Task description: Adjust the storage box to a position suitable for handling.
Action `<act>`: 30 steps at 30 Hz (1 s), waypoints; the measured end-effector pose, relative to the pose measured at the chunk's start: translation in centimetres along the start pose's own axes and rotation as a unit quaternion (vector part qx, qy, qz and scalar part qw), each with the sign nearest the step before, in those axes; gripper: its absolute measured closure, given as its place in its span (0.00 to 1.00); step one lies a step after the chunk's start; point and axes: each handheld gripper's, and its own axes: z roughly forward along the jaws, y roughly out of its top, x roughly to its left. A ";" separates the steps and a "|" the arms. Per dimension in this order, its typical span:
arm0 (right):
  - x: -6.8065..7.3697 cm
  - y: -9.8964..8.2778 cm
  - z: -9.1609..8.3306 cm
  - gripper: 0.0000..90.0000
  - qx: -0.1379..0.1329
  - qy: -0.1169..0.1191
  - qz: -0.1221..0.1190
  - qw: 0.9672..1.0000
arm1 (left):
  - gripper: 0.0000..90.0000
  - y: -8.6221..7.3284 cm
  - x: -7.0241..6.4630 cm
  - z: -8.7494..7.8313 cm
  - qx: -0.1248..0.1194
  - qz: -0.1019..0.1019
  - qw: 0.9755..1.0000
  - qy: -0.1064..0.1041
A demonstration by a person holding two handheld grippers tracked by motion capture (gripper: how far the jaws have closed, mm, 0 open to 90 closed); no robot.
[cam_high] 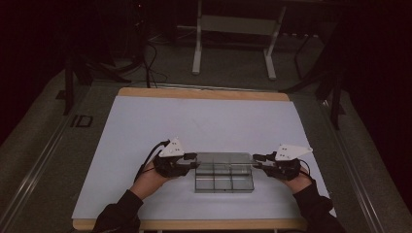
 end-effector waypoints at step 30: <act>-2.0 2.1 1.4 0.86 -0.054 -0.066 0.023 0.996 | 0.86 1.5 2.2 1.8 -0.045 -0.044 0.996 0.068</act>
